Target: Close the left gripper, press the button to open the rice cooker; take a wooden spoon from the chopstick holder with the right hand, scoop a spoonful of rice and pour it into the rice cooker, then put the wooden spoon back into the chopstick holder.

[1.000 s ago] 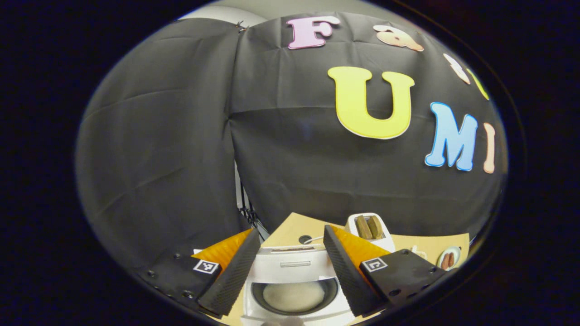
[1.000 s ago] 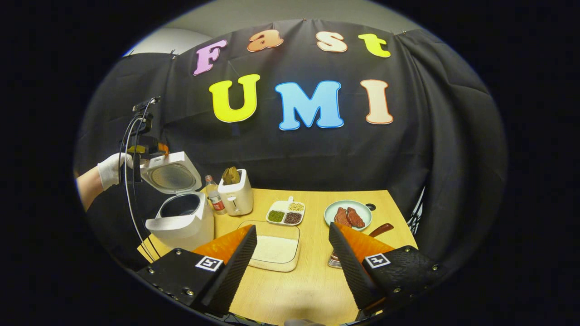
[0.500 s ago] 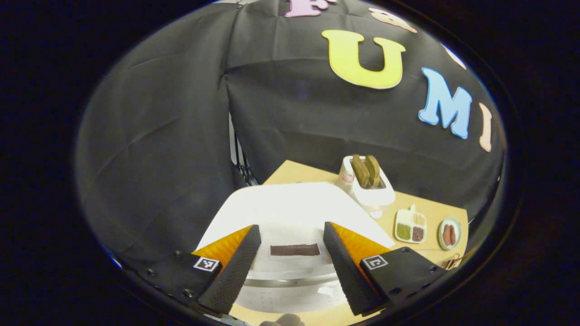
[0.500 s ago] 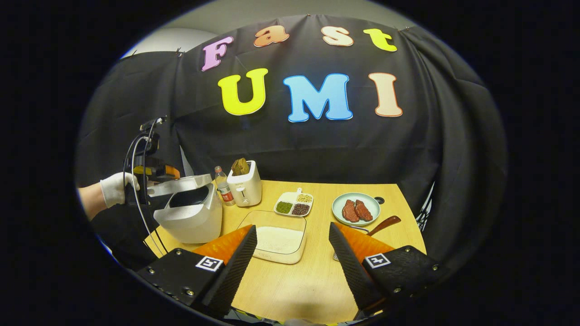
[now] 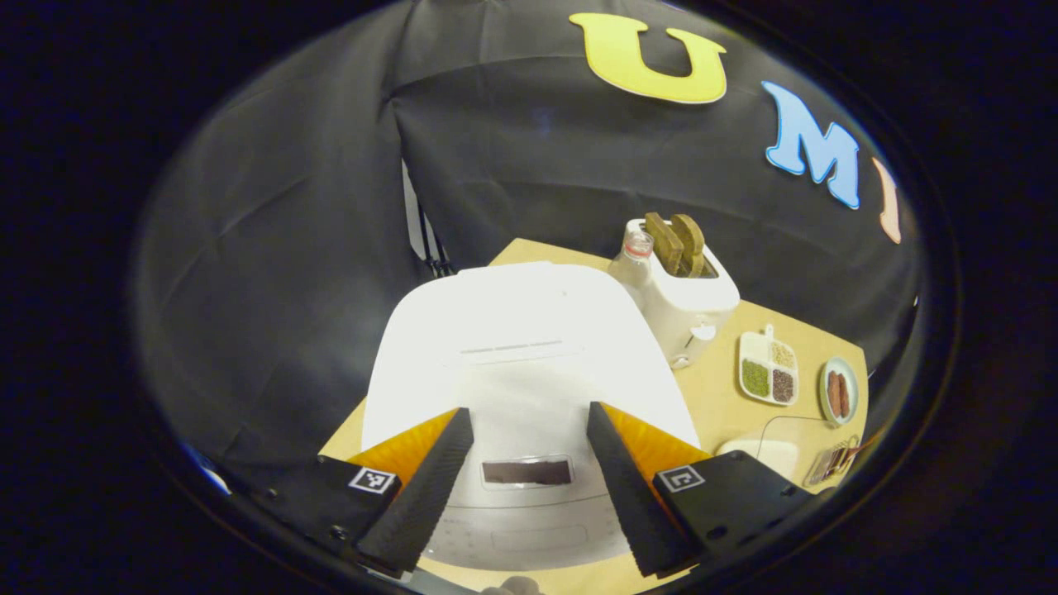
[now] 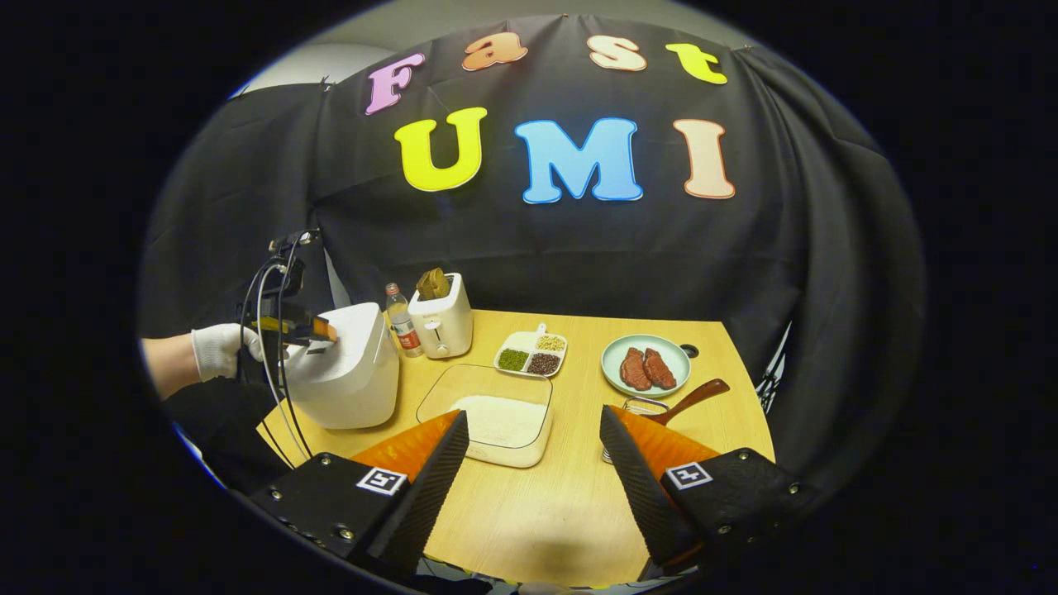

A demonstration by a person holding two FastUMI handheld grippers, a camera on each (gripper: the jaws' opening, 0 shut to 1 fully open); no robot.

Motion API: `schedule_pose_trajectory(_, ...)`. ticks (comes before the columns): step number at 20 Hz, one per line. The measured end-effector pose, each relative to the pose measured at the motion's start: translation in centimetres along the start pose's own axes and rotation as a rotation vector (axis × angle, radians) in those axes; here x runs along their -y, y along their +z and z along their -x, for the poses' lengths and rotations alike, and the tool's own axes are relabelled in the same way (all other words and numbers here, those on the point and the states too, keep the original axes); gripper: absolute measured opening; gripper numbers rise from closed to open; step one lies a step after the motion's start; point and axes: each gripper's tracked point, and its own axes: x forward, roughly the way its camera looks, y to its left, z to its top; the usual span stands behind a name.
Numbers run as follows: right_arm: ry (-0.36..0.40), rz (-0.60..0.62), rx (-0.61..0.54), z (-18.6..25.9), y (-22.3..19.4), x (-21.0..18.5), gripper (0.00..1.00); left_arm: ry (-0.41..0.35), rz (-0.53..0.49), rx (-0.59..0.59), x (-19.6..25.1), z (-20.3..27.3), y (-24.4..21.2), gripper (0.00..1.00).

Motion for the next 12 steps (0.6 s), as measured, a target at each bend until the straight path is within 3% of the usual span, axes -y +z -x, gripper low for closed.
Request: schedule_pose_trajectory(12, 0.023, -0.002, 0.003, 0.8, 0.2, -1.2, 0.98, -0.018, -0.031, 0.025, 0.4, -0.6, 0.5, 0.96)
